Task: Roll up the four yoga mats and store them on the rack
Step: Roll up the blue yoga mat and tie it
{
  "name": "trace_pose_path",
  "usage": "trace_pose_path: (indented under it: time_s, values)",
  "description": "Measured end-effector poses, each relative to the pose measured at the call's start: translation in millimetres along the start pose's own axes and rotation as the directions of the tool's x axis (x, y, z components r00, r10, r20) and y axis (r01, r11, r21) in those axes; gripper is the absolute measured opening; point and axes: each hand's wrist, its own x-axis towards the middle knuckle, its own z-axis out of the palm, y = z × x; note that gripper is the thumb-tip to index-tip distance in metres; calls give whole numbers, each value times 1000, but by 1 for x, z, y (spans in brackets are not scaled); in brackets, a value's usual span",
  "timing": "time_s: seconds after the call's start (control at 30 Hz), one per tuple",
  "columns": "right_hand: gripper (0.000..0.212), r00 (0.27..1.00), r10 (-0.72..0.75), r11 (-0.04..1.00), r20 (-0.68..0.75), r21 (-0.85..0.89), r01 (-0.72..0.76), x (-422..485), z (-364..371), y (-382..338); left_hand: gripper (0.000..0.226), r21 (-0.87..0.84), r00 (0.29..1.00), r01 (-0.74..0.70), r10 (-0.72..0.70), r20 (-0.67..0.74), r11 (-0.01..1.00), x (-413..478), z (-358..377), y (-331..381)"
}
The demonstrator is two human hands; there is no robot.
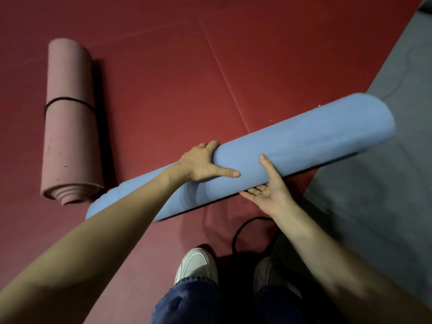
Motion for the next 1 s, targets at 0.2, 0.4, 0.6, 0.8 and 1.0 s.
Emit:
trace_pose_path:
  time_s: [0.2,0.4,0.6,0.8,1.0]
  values:
    - [45,983,-120,975,139,-171,143,-37,53,-23,92,-253,993,-14,-15,-114,967,-43,-52,1]
    - [47,943,-268,908,199,-275,316,-96,100,-52,107,-433,970,-50,-60,-237,900,-84,-91,10]
    - [73,882,-381,768,277,-436,469,-149,120,-81,95,-570,936,-236,26,-352,787,-117,-106,34]
    - [59,777,-488,592,398,-503,630,-193,127,-107,95,-663,900,-331,14,-435,671,-142,-107,65]
    - [80,716,-544,452,437,-567,689,-221,121,-125,104,-701,903,-356,34,-429,618,-153,-103,93]
